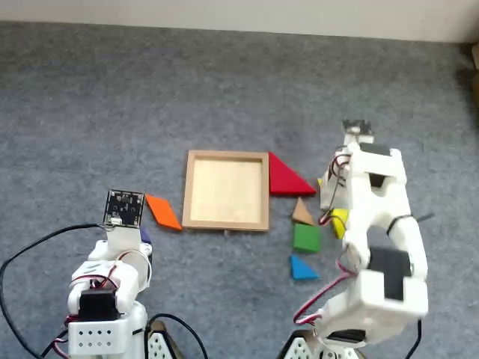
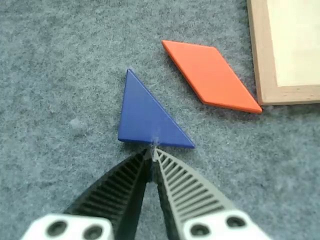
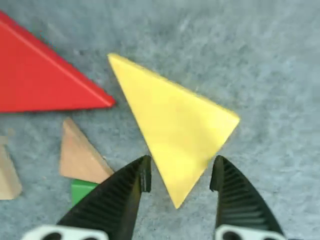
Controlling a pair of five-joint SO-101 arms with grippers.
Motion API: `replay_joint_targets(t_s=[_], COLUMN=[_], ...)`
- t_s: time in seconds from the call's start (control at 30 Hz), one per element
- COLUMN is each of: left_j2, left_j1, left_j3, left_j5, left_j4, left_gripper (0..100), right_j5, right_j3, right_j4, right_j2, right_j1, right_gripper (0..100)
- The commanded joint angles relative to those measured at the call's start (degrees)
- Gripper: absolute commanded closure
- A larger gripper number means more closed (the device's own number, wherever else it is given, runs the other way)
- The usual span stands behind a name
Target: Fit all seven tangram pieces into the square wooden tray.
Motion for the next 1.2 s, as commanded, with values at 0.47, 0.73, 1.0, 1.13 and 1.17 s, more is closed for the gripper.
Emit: replay_joint_targets(t_s=[0.47,0.73,1.0,1.13,1.17], left_j2=[-0.04,-0.04,-0.04,-0.04,-0.04], left_j1=[-0.48,-0.48,-0.48,-0.48,-0.48], left_j3=[1.19,1.19,1.19,1.19,1.19], left_j5=[0.53,0.53,0.53,0.53,0.53], left_j4=[0.18,0.18,0.18,0.18,0.18], left_gripper=[97,97,97,97,97], right_j5=[4.84,12.48,16.97,18.99,19.34], right_j3=[3.3,-0.31,-5.67,-5.85,-5.85], right_j4=[0.48,0.13,0.22,0.22,0.22], right_j2=[-9.27,3.21,9.89,11.03,11.12], right_j1=[-3.12,-4.26,-2.59,-1.89,-1.89], right_gripper=[62.8,61.8,61.9,62.0,62.0])
